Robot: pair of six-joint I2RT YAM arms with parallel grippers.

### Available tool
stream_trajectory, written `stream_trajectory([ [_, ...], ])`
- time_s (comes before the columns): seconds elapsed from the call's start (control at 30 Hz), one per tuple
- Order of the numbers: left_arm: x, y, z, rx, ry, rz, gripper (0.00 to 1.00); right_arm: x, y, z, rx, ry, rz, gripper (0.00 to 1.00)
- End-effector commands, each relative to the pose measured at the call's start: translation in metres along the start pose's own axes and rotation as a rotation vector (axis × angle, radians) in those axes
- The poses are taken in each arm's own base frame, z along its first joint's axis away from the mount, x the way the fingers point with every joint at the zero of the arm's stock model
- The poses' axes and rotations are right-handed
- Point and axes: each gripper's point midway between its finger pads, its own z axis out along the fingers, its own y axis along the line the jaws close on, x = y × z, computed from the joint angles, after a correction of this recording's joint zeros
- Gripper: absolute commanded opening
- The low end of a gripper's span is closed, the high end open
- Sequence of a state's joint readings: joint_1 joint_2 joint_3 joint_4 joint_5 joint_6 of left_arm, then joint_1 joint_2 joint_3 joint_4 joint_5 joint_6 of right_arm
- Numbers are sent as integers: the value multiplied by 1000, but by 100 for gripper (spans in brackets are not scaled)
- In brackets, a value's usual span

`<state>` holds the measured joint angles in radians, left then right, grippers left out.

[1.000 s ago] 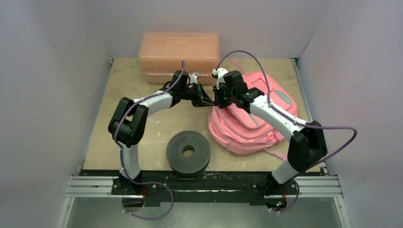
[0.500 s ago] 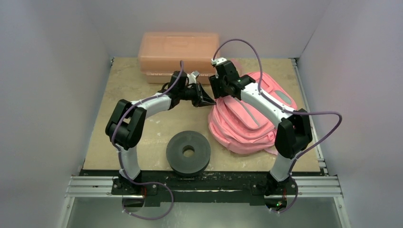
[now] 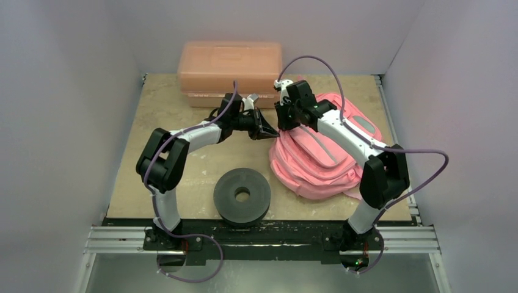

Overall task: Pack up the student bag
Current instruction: Zip the student bag at the center of the board.

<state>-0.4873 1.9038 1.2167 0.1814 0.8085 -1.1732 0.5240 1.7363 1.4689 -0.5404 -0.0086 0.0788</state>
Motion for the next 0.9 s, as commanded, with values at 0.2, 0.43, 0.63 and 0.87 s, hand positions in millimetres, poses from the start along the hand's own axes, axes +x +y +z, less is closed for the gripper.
stream_trajectory([
  [0.2,2,-66,-22,153,-54,146,0,13,52,-72,-288,-34,1,20],
  [0.43,18,-95,-37,136,-74,299,0,-12,-21,-89,151,-147,127,52],
  [0.63,37,-142,-43,221,-48,344,0,3,-39,-98,292,-87,89,61],
  [0.87,47,-152,-43,243,-24,342,0,29,-58,-115,439,-141,88,49],
])
